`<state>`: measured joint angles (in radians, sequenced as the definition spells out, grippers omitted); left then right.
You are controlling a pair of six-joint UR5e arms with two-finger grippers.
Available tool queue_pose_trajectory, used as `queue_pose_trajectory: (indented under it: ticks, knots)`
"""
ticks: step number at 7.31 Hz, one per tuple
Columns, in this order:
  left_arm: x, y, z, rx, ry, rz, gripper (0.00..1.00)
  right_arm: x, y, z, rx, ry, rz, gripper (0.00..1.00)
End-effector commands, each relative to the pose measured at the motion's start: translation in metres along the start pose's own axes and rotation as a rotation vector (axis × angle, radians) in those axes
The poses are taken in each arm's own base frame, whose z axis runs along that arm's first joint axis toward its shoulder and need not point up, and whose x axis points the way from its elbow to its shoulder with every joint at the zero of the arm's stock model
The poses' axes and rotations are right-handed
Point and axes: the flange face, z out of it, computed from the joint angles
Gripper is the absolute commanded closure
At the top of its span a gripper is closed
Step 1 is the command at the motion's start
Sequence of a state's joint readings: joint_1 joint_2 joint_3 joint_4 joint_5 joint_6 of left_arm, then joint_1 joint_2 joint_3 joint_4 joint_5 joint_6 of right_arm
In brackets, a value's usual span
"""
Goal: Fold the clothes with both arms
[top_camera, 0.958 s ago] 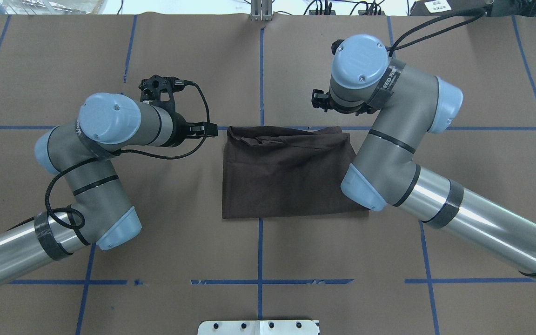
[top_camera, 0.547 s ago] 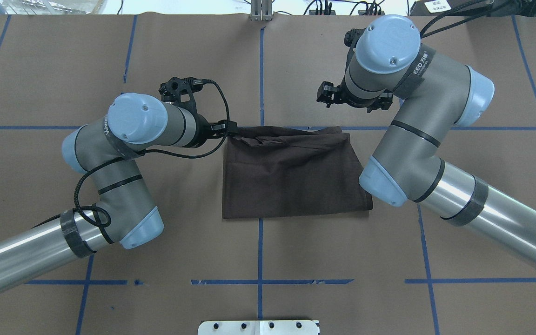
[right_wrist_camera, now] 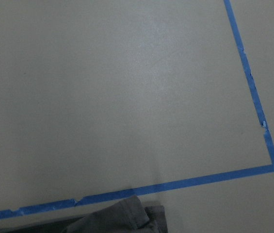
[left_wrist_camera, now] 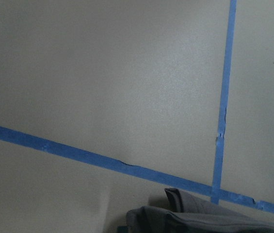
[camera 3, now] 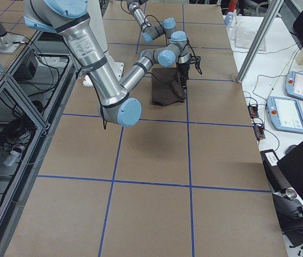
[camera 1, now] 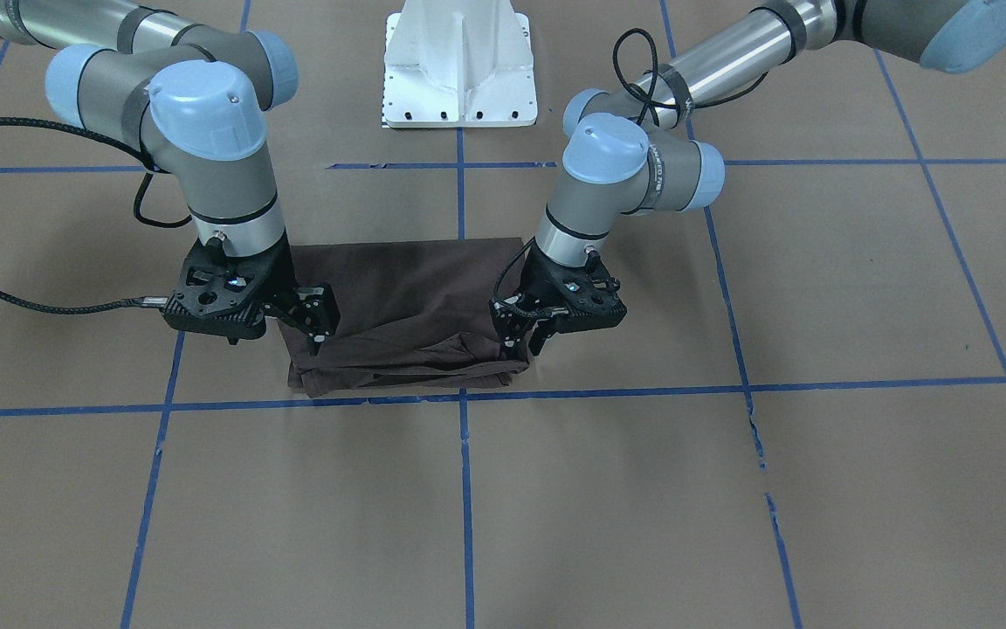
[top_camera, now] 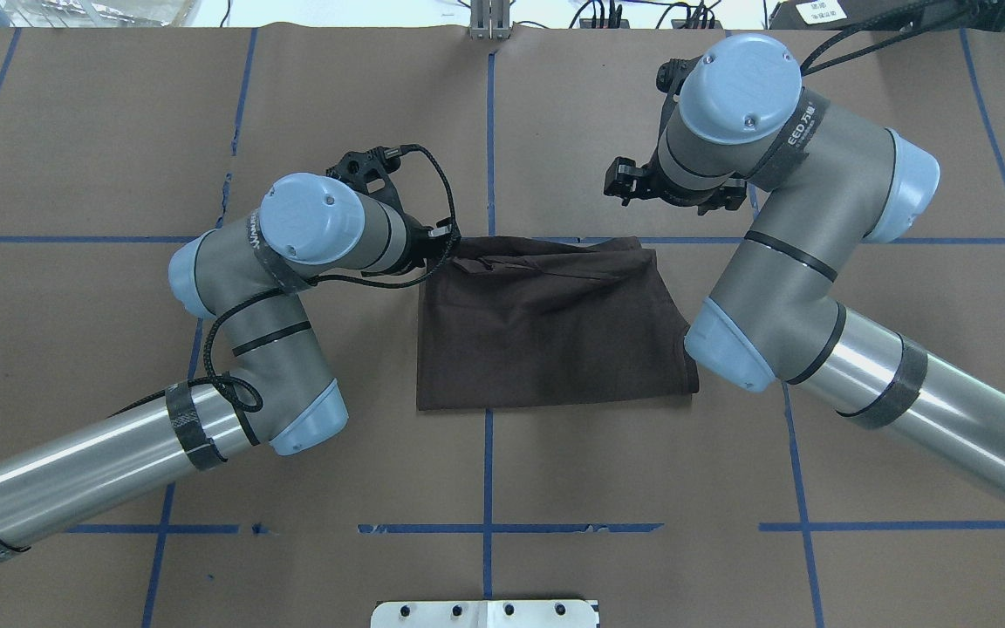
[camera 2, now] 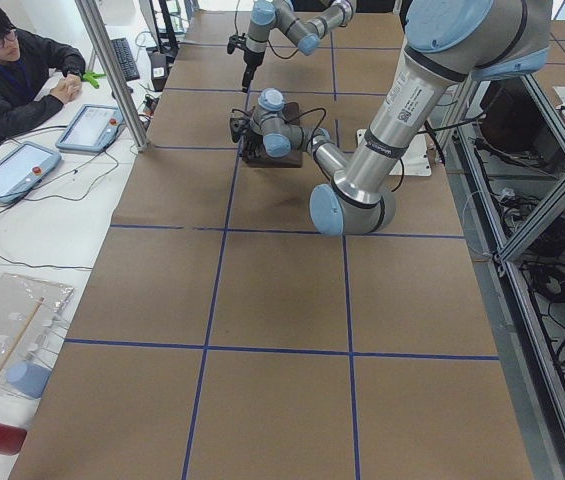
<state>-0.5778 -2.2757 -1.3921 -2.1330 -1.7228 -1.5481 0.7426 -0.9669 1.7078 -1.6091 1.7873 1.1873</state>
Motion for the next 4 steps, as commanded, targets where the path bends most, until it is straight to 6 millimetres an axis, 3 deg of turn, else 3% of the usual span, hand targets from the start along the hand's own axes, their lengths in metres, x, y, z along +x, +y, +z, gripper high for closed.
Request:
queue_pose_trajectory:
  ticks: [1, 3, 4]
  knots:
    - [0.004, 0.003, 0.005, -0.005, -0.004, -0.010, 1.00, 0.001, 0.000, 0.001, 0.001, 0.002, 0.000, 0.00]
    - [0.002, 0.002, 0.005, -0.004, -0.006, 0.007, 1.00, 0.002, 0.002, 0.002, -0.002, 0.003, -0.002, 0.00]
    - [-0.002, -0.012, 0.003, 0.015, -0.012, 0.041, 1.00, 0.002, 0.002, 0.002, -0.002, 0.003, 0.000, 0.00]
